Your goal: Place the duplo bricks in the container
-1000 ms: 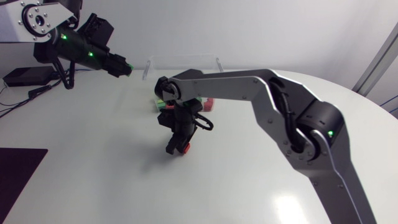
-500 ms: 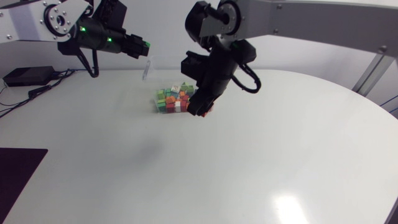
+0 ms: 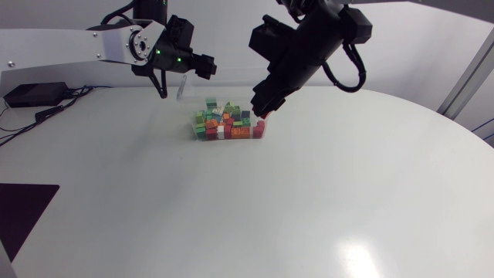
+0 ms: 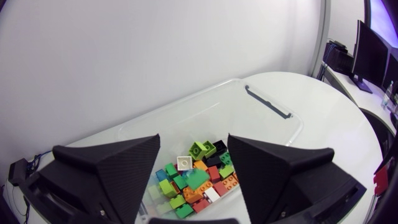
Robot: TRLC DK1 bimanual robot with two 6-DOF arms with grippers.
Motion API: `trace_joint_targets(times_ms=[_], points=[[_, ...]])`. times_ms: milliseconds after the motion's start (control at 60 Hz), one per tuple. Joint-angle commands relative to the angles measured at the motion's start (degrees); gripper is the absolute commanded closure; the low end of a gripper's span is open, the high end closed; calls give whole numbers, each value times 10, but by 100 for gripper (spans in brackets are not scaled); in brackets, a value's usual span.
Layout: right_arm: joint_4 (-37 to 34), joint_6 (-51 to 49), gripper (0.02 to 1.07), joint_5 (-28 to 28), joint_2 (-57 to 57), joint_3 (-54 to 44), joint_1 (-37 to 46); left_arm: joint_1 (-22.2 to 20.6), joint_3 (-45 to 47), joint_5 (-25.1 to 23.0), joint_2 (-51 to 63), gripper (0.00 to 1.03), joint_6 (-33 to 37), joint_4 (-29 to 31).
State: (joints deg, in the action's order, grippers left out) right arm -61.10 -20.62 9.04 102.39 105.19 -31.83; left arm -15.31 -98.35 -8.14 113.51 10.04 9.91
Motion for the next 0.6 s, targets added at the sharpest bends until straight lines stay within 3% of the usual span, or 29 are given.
trace_joint_targets(times_ms=[0, 200, 583], points=[[9, 8, 73, 6, -12, -3, 10, -9, -31, 14, 23, 5, -18, -7], [57, 30, 73, 19, 3, 42, 28, -9, -5, 19, -21, 5, -17, 30], [176, 72, 73, 33, 91, 113, 52, 24, 165, 20, -225, 5, 23, 97]])
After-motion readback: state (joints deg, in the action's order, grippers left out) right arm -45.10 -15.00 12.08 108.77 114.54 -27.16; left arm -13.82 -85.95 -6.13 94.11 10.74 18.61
